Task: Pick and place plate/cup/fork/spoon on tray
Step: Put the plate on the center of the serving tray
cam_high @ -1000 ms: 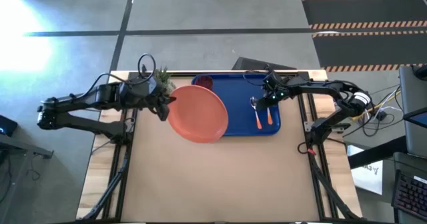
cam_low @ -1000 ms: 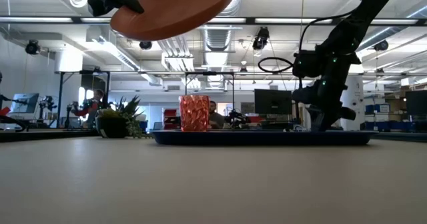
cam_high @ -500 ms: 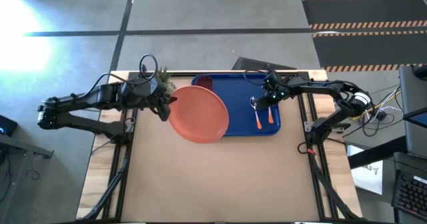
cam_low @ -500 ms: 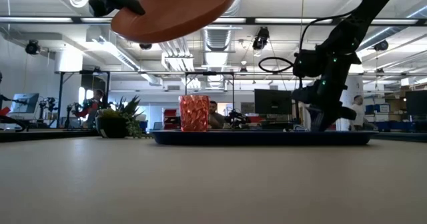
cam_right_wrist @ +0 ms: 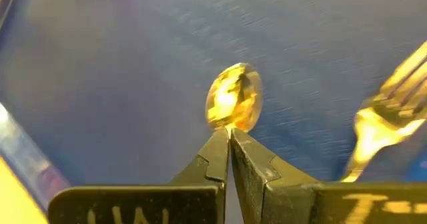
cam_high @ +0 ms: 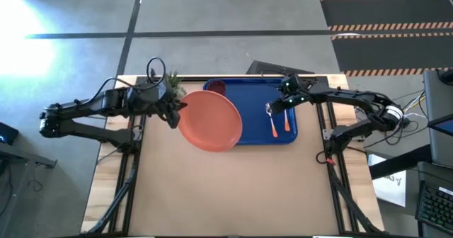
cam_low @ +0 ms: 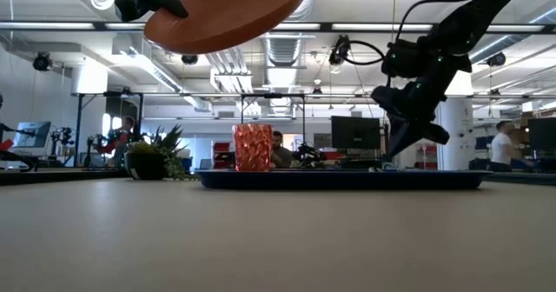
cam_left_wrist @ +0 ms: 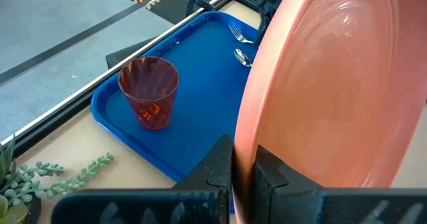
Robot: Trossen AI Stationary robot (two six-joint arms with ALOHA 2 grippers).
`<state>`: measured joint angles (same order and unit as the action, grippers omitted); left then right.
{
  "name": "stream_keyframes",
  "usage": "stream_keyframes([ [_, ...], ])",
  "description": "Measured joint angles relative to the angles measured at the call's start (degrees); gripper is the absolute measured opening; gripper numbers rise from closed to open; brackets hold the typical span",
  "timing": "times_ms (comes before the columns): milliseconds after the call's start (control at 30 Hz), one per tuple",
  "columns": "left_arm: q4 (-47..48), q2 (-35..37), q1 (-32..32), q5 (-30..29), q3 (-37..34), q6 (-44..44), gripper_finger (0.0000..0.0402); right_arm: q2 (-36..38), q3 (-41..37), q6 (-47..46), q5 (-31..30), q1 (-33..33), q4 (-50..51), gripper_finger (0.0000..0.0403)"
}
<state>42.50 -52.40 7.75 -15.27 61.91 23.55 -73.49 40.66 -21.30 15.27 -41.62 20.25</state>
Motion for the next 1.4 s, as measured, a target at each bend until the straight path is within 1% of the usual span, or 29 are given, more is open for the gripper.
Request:
stream_keyframes([
  [100, 0.0, 0.0, 0.0, 0.0, 0.0, 0.0, 0.0, -1.2, 0.0, -1.1, 0.2, 2.4, 0.0, 0.0008],
  [267, 0.0, 0.0, 0.0, 0.0, 0.0, 0.0, 0.0, -5.5, 0.0, -1.2, -0.1, 5.8, -1.3, 0.0008],
  [467, 0.0, 0.0, 0.0, 0.0, 0.0, 0.0, 0.0, -11.3, 0.1, -1.7, -0.3, 7.3, -5.7, 0.0008],
  [600, 0.0, 0.0, -0.1, 0.0, 0.0, 0.0, 0.0, -13.4, 0.3, -1.3, 0.2, 7.4, -7.5, 0.0008],
  [800, 0.0, 0.0, -0.1, 0.0, 0.0, 0.0, 0.0, -12.7, 0.1, -0.6, 0.5, 6.1, -8.9, 0.0008],
  [1000, 0.0, 0.0, 0.0, 0.0, 0.0, 0.0, 0.0, -11.1, 0.1, 0.4, -1.2, 4.0, -9.2, 0.0008],
  [1400, 0.0, 0.0, 0.0, 0.0, 0.0, 0.1, 0.0, -11.0, 0.2, 2.5, -1.9, 1.2, -9.3, 0.0008],
])
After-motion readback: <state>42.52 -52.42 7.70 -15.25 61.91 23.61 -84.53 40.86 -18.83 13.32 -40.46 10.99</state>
